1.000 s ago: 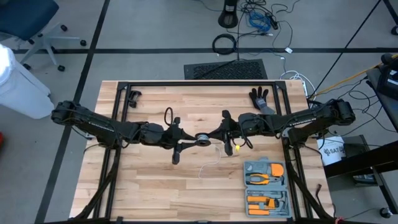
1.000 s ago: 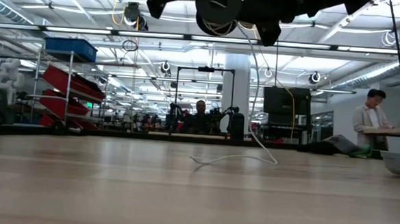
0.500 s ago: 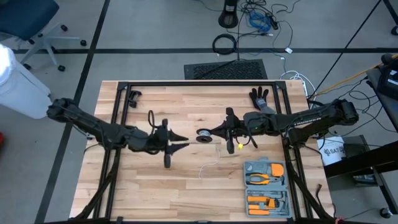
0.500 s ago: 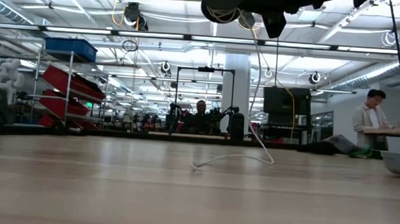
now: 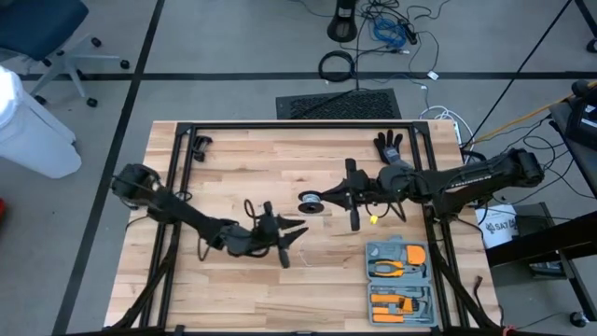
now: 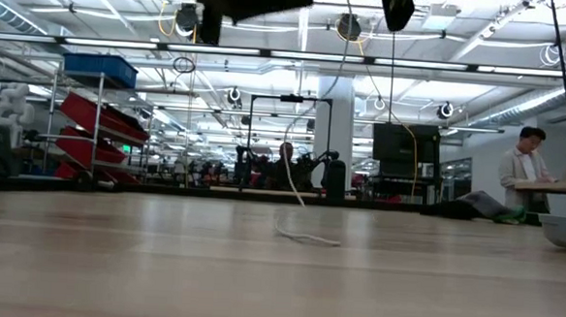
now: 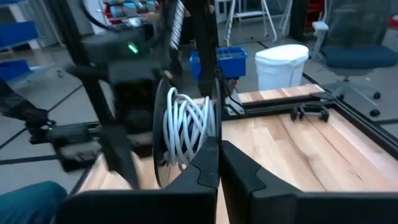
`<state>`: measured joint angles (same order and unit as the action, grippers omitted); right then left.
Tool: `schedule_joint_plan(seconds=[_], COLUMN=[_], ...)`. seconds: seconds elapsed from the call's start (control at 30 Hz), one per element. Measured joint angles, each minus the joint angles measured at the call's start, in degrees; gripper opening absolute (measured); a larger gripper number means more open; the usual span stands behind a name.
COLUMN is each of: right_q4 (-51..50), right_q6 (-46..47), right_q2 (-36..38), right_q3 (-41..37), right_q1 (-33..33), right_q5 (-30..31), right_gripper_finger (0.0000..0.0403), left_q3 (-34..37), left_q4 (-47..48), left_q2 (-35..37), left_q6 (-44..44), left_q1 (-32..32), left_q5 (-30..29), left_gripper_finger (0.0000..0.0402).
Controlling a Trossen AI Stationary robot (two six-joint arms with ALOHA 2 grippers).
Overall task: Coil cords
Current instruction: Uncoil the white cable wire from the spool
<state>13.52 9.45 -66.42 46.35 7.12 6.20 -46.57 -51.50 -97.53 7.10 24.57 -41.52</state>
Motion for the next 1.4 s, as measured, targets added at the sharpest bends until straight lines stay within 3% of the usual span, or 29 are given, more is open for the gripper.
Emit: schedule_joint_plan(seconds=[0.37,0.6,0.8,1.13,1.27,1.4], right_q4=[-0.05,-0.05,-0.13,-0.17,-1.37,-2.45], right_q6=[-1.14,-1.16,-1.18,-1.18,-1.18,-0.76], right_q2=[0.73,0.73,0.73,0.73,0.73,0.71], right_q3=[0.00,0.00,0.00,0.00,0.00,0.00], right_q1=[1.20,1.20,1.20,1.24,1.24,1.24], right_q5=[-0.07,-0.07,-0.05,-0.05,-0.02,0.00], right_gripper_finger=[0.0000,0.0000,0.0000,0.0000,0.0000,0.0000], left_q3=[-3.80,-7.25,-7.54,-7.54,-7.52,-7.52], left_q4=[-1.35,-0.30,0.81,0.68,1.81,6.66], left_q2=[-6.06,-8.19,-8.18,-8.13,-7.56,-4.59], left_q6=[-8.33,-9.05,-9.17,-8.72,-8.26,-9.38], left_q1=[-5.07,-6.65,-7.68,-7.34,-5.83,-3.26], left_q5=[4.89,6.69,5.92,6.05,4.34,-0.97], left_gripper_finger=[0.0216,0.0219,0.0178,0.0014,0.0008,0.0003])
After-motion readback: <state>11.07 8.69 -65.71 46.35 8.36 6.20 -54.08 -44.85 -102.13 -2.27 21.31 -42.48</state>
